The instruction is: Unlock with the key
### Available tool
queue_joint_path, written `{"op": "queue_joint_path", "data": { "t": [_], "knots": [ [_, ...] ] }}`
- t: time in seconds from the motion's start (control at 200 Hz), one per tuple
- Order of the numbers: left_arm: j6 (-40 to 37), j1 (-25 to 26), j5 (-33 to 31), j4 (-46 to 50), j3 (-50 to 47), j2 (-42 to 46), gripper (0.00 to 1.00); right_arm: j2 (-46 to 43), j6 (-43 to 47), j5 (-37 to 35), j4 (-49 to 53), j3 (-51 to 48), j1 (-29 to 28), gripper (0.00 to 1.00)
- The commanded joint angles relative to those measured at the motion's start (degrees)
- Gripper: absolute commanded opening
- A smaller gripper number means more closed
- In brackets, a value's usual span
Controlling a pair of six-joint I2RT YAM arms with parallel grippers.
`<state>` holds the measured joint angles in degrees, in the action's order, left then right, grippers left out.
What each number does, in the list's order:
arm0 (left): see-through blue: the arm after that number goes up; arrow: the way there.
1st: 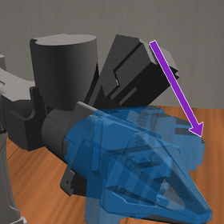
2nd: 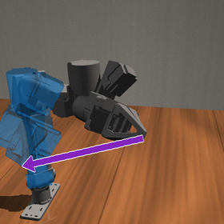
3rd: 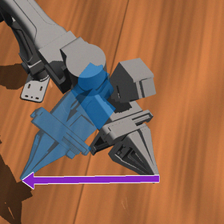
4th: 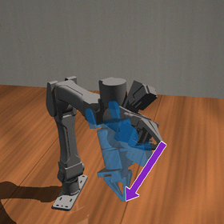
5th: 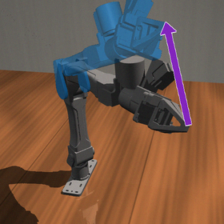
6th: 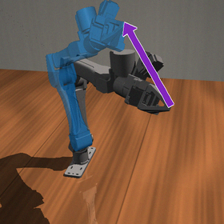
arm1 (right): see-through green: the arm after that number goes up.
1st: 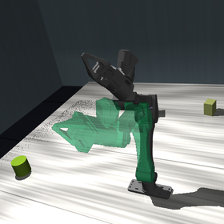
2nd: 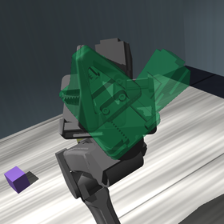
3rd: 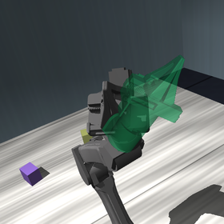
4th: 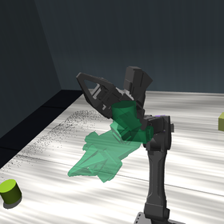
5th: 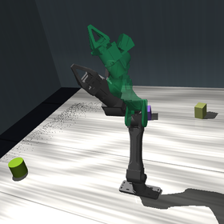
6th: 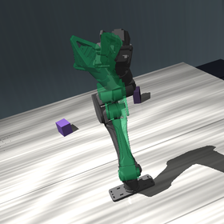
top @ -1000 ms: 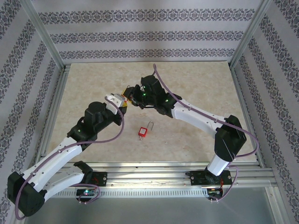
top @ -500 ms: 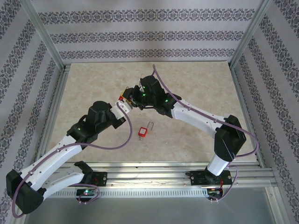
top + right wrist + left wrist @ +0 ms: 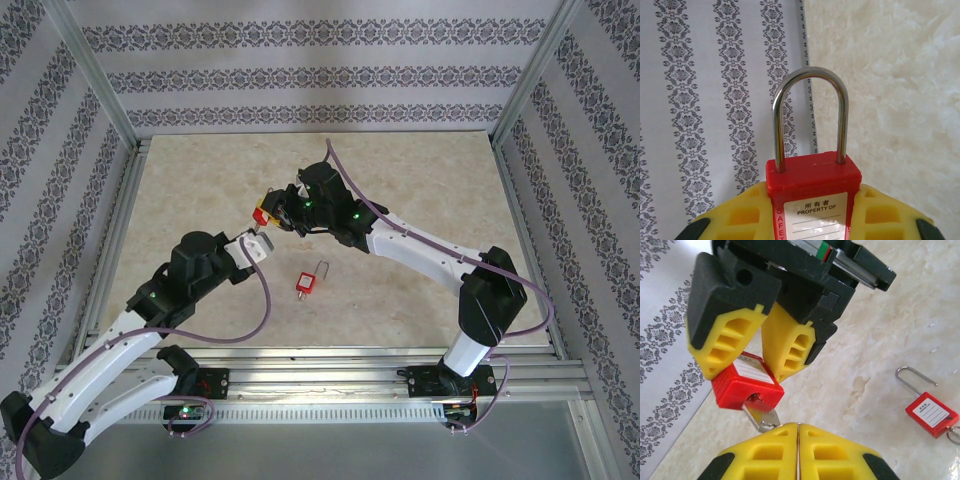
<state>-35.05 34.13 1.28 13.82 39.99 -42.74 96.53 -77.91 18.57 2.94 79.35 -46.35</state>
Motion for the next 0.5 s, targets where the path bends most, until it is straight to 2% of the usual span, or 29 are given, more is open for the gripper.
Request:
{"op": "queue_joint_path", "data": {
  "t": [0.0, 0.065, 0.14, 0.265, 0.41, 0.495],
  "knots": [
    [3.3, 0.3, 0.0, 0.2, -1.7, 2.8, 0.14, -0.4, -0.3, 0.8, -2.2, -0.5, 0.0, 0.00],
    [5.2, 0.3, -0.2, -0.4, -2.6, 4.3, 0.32, -0.4, -0.3, 0.8, -2.2, -0.5, 0.1, 0.00],
    [7.5, 0.3, -1.0, -0.6, -2.8, 5.8, 0.46, -0.5, -0.3, 0.8, -2.1, -0.5, 0.2, 0.00],
    [15.6, 0.2, -3.3, -0.5, -2.3, 8.0, 0.75, -0.6, 0.0, 0.7, -2.2, -0.5, 0.3, 0.00],
    [31.5, -0.1, -6.6, 1.9, 0.3, 7.5, 0.78, -0.6, 0.3, 0.7, -2.2, -0.4, 0.3, 0.00],
    [42.4, -1.5, -2.2, 1.7, 0.2, 6.4, 0.78, -0.6, 0.4, 0.8, -2.3, -0.3, 0.3, 0.00]
  ]
}}
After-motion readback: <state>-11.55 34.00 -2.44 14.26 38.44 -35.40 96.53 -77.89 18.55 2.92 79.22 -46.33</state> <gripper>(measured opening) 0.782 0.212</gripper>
